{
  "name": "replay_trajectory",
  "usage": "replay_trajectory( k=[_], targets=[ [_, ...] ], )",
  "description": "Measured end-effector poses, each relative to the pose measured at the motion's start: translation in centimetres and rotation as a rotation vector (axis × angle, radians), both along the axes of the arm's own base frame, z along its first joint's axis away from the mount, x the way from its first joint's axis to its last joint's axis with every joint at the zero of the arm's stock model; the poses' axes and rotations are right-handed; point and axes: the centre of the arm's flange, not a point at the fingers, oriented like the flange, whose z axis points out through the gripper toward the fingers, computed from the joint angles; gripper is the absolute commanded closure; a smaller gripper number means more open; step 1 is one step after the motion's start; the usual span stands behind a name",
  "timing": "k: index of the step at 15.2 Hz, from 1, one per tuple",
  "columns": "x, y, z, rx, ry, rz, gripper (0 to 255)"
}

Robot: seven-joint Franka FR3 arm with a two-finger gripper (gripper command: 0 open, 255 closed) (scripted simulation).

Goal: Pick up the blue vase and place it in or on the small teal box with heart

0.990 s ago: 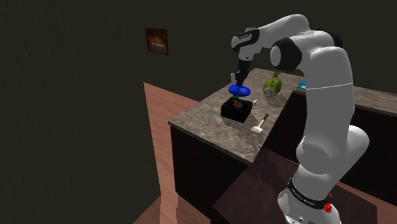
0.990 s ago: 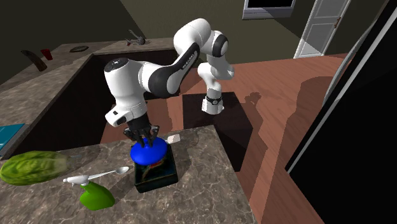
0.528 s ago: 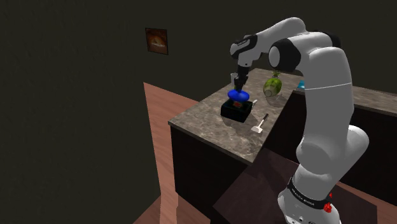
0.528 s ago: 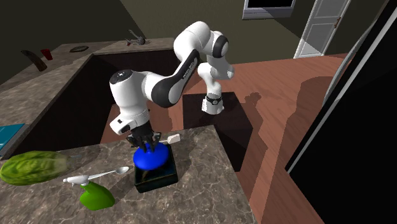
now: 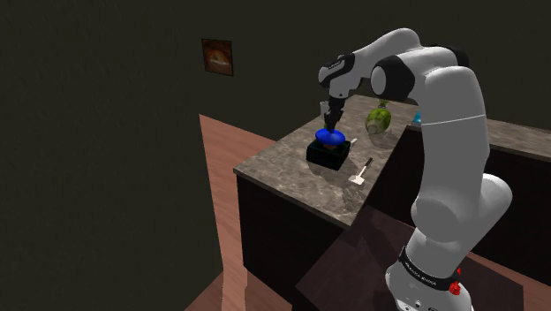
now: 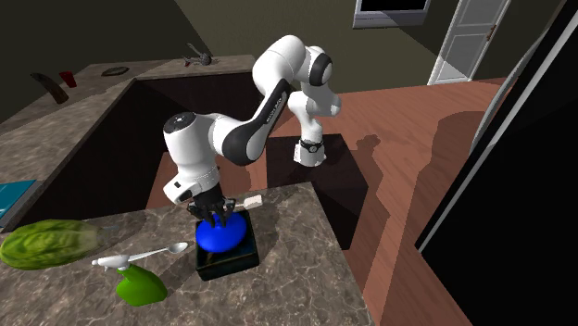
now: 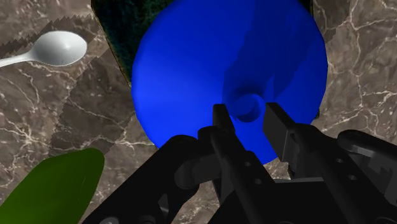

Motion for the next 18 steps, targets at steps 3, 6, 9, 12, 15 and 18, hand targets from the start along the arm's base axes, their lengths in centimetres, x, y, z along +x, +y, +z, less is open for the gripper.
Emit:
replay_trajectory(
  k=[3, 6, 9, 12, 15, 18],
  targets=[
    [0.0, 0.0, 0.0, 0.000, 0.000, 0.000, 0],
    [0.0, 0.0, 0.0, 0.000, 0.000, 0.000, 0],
    [0.0, 0.0, 0.0, 0.000, -0.001, 0.000, 0],
    [0.1, 0.0, 2.7, -0.001, -0.001, 0.000, 0],
    [-0.1, -0.2, 4.8, -0.001, -0.001, 0.000, 0],
    [-0.2, -0.2, 5.0, 0.000, -0.001, 0.000, 0]
  ],
)
